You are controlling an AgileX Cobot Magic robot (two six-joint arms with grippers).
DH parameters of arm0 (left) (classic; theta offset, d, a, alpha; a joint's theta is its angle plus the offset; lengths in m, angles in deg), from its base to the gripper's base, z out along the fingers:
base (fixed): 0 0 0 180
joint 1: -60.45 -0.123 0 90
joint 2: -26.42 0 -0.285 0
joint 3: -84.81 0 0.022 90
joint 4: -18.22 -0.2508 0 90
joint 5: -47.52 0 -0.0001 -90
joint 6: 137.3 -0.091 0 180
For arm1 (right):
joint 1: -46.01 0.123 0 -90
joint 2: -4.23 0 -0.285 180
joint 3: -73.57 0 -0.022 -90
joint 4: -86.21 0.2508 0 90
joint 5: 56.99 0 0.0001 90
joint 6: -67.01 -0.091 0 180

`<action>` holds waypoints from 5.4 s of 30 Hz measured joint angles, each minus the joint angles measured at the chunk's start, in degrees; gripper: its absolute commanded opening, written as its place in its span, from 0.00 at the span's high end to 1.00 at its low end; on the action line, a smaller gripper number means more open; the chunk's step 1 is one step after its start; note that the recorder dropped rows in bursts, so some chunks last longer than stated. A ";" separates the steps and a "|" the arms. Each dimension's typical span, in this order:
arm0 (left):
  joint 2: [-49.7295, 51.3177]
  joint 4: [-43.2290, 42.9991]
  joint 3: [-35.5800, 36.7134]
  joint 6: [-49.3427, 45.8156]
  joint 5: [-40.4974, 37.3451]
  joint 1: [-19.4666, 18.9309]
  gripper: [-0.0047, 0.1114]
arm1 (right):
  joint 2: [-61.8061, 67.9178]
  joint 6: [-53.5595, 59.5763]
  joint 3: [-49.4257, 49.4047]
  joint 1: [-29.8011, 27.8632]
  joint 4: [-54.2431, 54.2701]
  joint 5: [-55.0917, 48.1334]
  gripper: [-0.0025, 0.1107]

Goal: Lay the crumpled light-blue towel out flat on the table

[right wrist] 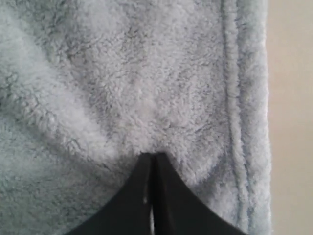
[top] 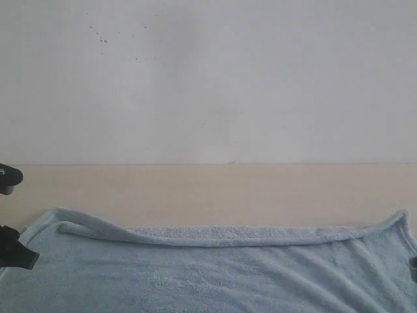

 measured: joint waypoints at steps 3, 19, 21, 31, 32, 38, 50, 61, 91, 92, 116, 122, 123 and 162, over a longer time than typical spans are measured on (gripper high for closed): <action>0.00 1.06 0.00 -0.23 0.11 0.00 0.54 | -3.67 -0.36 -1.16 -0.12 0.00 -3.52 0.98; 0.00 2.18 0.00 -0.99 2.58 0.00 0.54 | -1.94 34.96 17.81 4.24 25.07 1.03 0.98; 0.00 2.18 0.00 -0.99 2.80 0.00 0.54 | 1.77 38.91 20.59 5.11 28.58 1.07 0.98; 0.00 1.00 0.00 -0.99 3.05 0.00 0.54 | 15.61 42.41 30.31 8.37 31.06 1.06 0.98; 0.00 0.85 0.00 -0.99 3.17 0.00 0.54 | 16.38 42.53 30.78 8.35 31.06 1.06 0.98; 0.00 0.65 0.00 -0.99 3.83 0.00 0.54 | 19.44 43.28 32.75 8.35 31.06 1.21 0.98; 0.00 0.41 0.00 -0.99 3.98 0.00 0.54 | 22.32 43.28 33.62 8.35 31.06 3.78 0.98; 0.00 0.41 0.00 -0.99 4.12 0.00 0.54 | 23.61 43.28 37.63 8.35 31.06 3.80 0.98; 0.00 0.28 0.00 -0.87 5.14 0.00 0.54 | 35.25 44.16 67.68 8.35 31.00 -9.42 0.98; 0.00 0.28 0.00 -0.87 5.14 0.00 0.54 | 35.25 44.16 68.45 8.39 31.00 -10.42 0.98; 0.00 1.61 0.00 0.94 7.73 0.00 0.54 | 26.25 76.25 55.14 24.55 63.47 -19.96 0.98; 0.00 1.61 0.00 1.07 7.73 0.00 0.54 | 29.41 76.13 54.98 25.46 63.47 -16.42 0.98; 0.00 1.61 0.00 1.07 7.64 0.00 0.54 | 29.99 76.13 54.95 25.46 63.36 -15.41 0.98; 0.00 1.73 0.00 1.07 7.61 0.00 0.54 | 35.49 74.80 54.74 23.82 63.36 1.03 0.98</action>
